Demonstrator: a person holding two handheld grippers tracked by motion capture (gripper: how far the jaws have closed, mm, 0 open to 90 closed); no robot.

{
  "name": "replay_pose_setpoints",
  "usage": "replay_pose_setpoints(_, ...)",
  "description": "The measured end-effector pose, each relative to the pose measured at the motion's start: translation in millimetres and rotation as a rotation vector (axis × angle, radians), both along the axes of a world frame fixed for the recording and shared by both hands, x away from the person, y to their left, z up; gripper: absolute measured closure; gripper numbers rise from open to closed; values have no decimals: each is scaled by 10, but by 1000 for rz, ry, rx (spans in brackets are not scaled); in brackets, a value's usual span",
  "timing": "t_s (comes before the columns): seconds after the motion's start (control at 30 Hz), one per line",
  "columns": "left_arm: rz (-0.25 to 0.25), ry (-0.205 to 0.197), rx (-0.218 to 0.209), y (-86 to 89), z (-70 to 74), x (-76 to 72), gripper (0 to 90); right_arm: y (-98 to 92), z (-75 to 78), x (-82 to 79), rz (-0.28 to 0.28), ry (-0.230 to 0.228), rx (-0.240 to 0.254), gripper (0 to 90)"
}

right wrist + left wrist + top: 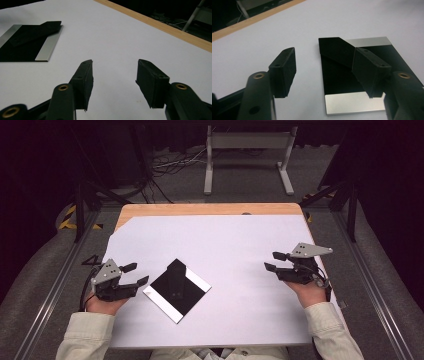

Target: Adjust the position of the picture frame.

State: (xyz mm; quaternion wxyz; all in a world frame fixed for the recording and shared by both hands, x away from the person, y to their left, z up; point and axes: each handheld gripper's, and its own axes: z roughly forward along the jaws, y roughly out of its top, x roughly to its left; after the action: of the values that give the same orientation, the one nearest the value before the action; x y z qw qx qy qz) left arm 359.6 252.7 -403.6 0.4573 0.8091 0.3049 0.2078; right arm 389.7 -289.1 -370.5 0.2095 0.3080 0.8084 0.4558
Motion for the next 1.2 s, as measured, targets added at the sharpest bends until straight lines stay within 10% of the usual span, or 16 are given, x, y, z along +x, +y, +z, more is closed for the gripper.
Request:
replay_pose_setpoints(0.37, -56, 115, 38, -55, 37, -8, 888, 18, -14, 8, 13, 13, -10, 503)
replay_pose_setpoints(0.7, -76, 310, 148, -127, -143, 104, 900, 9, -19, 25, 3, 13, -3, 466)
replay_pose_setpoints(1.2, 4, 396, 297, -26, -314, 188, 900, 14, -42, 44, -5, 18, 2, 398)
